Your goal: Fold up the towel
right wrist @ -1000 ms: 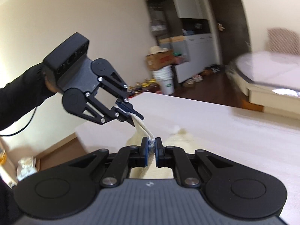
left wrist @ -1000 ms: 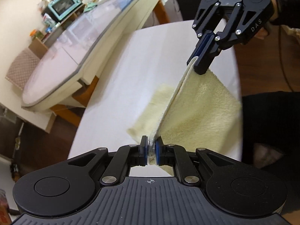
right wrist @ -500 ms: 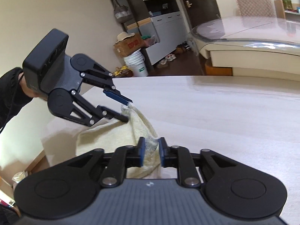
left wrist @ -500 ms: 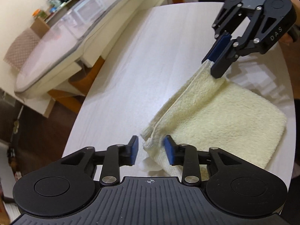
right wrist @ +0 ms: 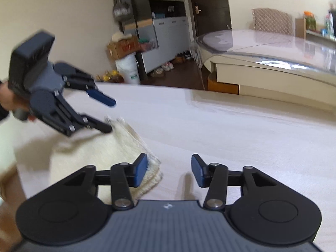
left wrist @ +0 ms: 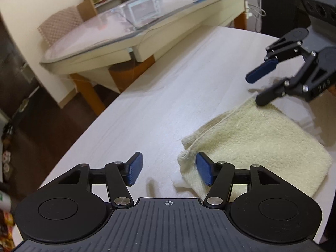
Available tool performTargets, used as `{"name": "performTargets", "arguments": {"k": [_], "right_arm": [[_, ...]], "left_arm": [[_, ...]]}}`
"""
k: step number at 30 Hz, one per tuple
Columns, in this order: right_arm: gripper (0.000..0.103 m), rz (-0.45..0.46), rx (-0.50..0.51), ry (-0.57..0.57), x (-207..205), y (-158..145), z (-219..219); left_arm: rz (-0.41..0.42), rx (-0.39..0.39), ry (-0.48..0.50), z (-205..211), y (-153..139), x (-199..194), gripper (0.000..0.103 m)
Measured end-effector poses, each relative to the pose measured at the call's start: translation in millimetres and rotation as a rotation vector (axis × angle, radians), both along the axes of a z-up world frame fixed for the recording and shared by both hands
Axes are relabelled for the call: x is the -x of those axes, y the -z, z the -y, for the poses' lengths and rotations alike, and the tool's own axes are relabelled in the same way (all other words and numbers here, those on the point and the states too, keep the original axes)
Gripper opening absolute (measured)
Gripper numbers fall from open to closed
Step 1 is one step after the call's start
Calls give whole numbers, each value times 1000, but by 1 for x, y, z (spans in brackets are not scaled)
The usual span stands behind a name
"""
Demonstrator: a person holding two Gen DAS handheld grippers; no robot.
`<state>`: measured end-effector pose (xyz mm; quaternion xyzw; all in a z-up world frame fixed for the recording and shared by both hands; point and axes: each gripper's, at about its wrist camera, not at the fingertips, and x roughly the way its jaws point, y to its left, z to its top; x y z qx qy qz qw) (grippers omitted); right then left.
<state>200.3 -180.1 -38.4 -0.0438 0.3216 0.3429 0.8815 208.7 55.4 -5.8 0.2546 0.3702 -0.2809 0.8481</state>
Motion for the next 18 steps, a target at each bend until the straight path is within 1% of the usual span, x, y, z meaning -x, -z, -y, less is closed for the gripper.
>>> {"name": "performTargets", "arguments": {"k": [3, 5, 7, 9, 12, 14, 16, 18], "right_arm": [[55, 7, 10, -3, 4, 1, 1], [58, 13, -6, 5, 6, -2, 5], [65, 29, -17, 16, 8, -5, 9], [66, 31, -22, 18, 6, -5, 10], [67, 29, -12, 17, 4, -3, 9], [67, 26, -9, 20, 4, -2, 9], [71, 22, -3, 21, 4, 0, 9], [71, 20, 6, 21, 4, 2, 10]], "left_arm": [[10, 33, 7, -3, -6, 3, 68], [12, 95, 11, -10, -14, 4, 69], [18, 137, -6, -15, -18, 4, 72], [36, 145, -39, -20, -20, 2, 72], [41, 133, -66, -20, -14, -5, 72], [52, 112, -72, -16, -7, -8, 72], [58, 103, -73, -13, -2, -11, 72], [67, 94, -80, -10, 3, -14, 72]]}}
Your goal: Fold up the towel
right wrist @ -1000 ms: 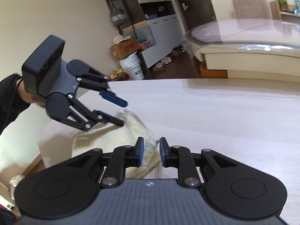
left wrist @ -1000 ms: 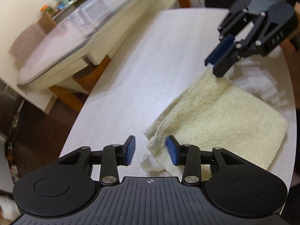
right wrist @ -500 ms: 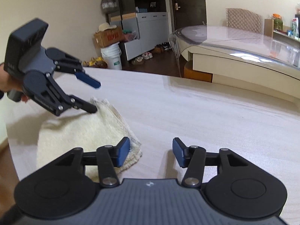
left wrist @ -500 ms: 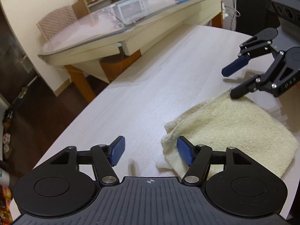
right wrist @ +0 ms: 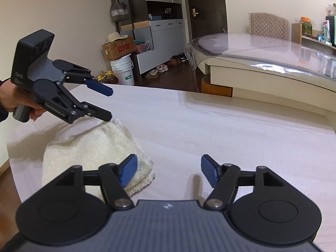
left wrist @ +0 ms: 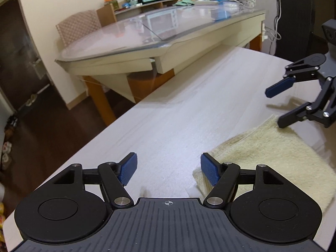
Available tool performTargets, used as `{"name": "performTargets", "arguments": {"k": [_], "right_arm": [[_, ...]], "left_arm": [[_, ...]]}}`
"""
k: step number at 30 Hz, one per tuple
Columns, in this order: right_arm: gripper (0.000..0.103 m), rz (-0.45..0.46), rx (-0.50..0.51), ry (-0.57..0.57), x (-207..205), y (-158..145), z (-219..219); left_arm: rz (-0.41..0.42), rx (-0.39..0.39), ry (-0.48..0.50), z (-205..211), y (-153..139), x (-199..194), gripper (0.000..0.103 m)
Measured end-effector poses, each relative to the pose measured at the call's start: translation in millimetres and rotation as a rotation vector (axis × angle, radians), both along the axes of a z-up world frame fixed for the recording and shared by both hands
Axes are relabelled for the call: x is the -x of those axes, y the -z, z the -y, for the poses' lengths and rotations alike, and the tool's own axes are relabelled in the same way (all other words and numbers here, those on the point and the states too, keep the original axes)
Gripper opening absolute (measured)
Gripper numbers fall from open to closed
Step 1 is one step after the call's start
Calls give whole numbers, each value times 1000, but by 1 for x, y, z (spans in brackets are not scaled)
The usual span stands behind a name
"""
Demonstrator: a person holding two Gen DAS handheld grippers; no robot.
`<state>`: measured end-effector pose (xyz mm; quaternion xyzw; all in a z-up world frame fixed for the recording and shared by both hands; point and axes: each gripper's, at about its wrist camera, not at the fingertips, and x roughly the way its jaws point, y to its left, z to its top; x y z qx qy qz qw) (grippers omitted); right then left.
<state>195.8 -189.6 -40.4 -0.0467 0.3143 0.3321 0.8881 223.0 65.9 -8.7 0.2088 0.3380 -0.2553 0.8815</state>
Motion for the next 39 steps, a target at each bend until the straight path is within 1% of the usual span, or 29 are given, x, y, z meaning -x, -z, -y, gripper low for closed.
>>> {"name": "performTargets", "arguments": {"k": [2, 3, 7, 8, 10, 12, 15, 17, 20, 24, 26, 27, 30, 32, 33, 34, 38, 39], "right_arm": [[72, 0, 8, -3, 0, 0, 0], [74, 1, 9, 0, 0, 0, 1], [80, 19, -25, 18, 6, -9, 9], [81, 25, -32, 18, 10, -12, 10], [86, 41, -52, 12, 21, -19, 12], [90, 49, -65, -3, 38, -22, 11], [93, 51, -75, -32, 63, -23, 5], [94, 47, -75, -54, 74, -22, 1], [94, 57, -34, -84, 96, -16, -13], [95, 45, -40, -76, 103, -11, -23], [95, 46, -19, -69, 104, -8, -28], [95, 54, 31, -65, 105, -6, -33], [95, 77, 86, -61, 108, -3, -37], [96, 98, 60, -52, 113, -7, -34], [99, 121, 38, -38, 115, -10, -32], [102, 135, 42, -20, 116, -10, -33], [102, 134, 134, -7, 109, 0, -42], [102, 150, 157, -6, 110, 1, -45]], "left_arm": [[8, -6, -8, 2, 4, -4, 72], [11, -4, -13, 1, 4, -4, 72], [47, 34, -44, -9, -8, 5, 73], [62, 45, -55, -13, -14, 11, 74], [81, 58, -64, -21, -21, 27, 79], [93, 66, -68, -27, -27, 42, 80], [86, 62, -47, -33, -27, 75, 82], [81, 53, -27, -34, -23, 95, 83], [71, 61, -18, -36, -14, 116, 84], [52, 55, -51, -38, 3, 124, 84], [46, 56, -61, -39, 11, 124, 84], [43, 59, -66, -40, 14, 124, 84], [59, 74, -81, -43, 10, 127, 84], [80, 87, -85, -45, 6, 133, 85], [83, 93, -87, -46, 5, 134, 87], [81, 92, -88, -45, 6, 135, 87], [79, 74, -93, -43, 12, 136, 87], [78, 80, -97, -44, 12, 137, 87]]}}
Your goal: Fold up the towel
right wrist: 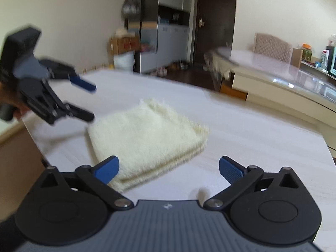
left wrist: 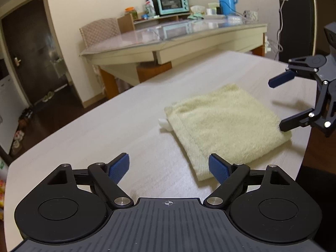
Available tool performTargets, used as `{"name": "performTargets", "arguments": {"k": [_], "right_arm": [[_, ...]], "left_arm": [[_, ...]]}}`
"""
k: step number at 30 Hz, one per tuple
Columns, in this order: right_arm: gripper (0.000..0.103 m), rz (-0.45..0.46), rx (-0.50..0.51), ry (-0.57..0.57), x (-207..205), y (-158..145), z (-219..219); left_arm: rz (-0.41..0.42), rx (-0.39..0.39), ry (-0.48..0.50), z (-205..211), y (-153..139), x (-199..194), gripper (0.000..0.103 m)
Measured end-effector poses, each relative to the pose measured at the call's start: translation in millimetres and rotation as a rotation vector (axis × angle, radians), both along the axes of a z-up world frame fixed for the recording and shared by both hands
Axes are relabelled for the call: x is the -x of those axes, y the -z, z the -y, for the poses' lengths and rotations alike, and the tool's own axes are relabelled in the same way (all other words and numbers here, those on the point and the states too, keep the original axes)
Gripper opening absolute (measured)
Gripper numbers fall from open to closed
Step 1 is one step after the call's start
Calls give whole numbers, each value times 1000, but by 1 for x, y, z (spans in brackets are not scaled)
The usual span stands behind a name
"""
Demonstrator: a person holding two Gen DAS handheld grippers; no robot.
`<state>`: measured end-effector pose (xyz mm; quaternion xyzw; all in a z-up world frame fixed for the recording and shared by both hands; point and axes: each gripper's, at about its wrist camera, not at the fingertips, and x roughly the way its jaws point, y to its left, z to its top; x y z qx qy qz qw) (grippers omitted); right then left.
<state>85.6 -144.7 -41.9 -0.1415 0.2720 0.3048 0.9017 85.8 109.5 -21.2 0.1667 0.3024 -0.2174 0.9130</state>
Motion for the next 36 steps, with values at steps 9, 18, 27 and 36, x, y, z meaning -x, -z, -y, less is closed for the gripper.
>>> {"name": "performTargets", "arguments": {"k": [9, 18, 27, 36], "right_arm": [[103, 44, 19, -48, 33, -7, -17], [103, 39, 66, 4, 17, 6, -7], [103, 76, 121, 26, -15, 5, 14], [103, 98, 127, 44, -19, 1, 20]], "left_arm": [[27, 30, -96, -10, -2, 10, 90], [13, 65, -97, -2, 5, 16, 90], [23, 103, -96, 26, 11, 19, 93], [20, 128, -177, 36, 11, 21, 93]]}}
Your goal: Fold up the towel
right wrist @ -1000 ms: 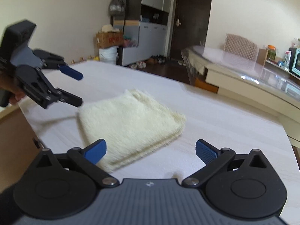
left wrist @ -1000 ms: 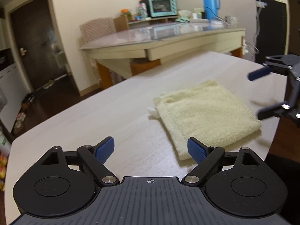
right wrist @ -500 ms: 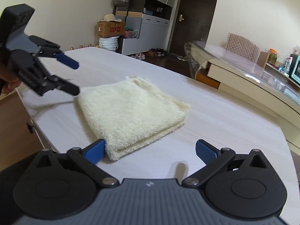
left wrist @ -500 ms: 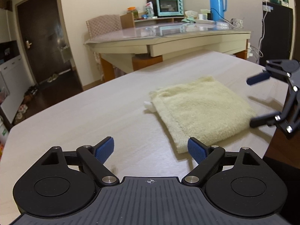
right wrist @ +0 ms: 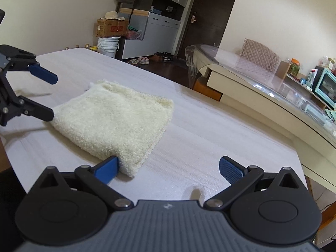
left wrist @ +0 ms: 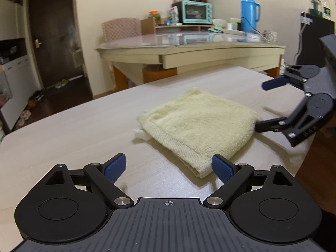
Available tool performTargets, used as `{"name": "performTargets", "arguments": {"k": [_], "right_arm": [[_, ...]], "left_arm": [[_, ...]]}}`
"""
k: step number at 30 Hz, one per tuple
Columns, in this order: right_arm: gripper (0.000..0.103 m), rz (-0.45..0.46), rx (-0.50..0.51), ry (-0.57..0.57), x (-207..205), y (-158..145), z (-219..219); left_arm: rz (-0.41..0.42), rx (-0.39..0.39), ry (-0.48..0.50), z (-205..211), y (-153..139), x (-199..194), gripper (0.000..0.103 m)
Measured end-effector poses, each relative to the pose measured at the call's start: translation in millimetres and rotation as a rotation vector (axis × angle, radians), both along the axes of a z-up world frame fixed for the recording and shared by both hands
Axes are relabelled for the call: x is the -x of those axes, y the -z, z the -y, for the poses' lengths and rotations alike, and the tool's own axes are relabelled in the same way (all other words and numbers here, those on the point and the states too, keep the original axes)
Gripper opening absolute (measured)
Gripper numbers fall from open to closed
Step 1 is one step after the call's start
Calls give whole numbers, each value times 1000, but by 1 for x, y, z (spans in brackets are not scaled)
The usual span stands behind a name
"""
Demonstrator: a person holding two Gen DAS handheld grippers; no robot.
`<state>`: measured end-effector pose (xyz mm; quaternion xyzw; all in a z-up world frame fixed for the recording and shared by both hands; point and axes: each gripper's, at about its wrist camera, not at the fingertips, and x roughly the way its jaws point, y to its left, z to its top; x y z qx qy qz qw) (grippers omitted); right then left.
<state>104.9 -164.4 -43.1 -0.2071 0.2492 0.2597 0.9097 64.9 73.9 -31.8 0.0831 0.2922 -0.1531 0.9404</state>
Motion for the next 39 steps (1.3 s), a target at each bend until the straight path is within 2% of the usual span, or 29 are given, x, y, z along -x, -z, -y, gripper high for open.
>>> {"name": "performTargets", "arguments": {"k": [2, 7, 9, 12, 14, 16, 17, 23, 27, 29, 30, 32, 34, 35, 37, 39], "right_arm": [[103, -15, -45, 10, 7, -2, 6], [103, -88, -233, 64, 16, -10, 30], [103, -133, -374, 101, 21, -15, 48], [103, -185, -522, 116, 27, -19, 66], [103, -213, -586, 116, 30, -20, 74], [103, -233, -632, 117, 33, -22, 80], [103, -236, -639, 116, 35, -23, 80], [103, -408, -742, 80, 43, -29, 84], [103, -439, -783, 84, 45, -45, 88], [103, -459, -817, 112, 43, -53, 91], [103, -465, -845, 195, 43, -62, 91], [103, -352, -865, 316, 53, -74, 93], [103, -284, -859, 322, 59, -75, 93], [103, -333, -854, 273, 58, -66, 94], [103, -444, -837, 280, 53, -51, 93], [103, -423, -719, 298, 54, -57, 84]], "left_arm": [[-3, 8, -27, -1, -1, 1, 93], [5, 36, -33, 2, -5, 9, 94], [10, 36, -29, 8, -6, 11, 96], [22, -30, -27, 19, -2, 9, 96], [29, -84, -29, 26, 3, 7, 96], [34, -107, -36, 28, 5, 5, 96], [35, -111, -41, 27, 6, 4, 96], [39, -109, -88, 22, 10, 0, 100], [35, -83, -123, 19, 8, 8, 99], [32, -52, -151, 16, 3, 17, 99], [31, -32, -161, 15, 2, 20, 99], [24, 31, -178, 11, -3, 27, 99], [20, 68, -189, 10, -6, 34, 100], [19, 80, -191, 10, -7, 37, 100], [18, 81, -189, 12, -9, 41, 100], [15, 72, -193, 13, -10, 44, 100]]}}
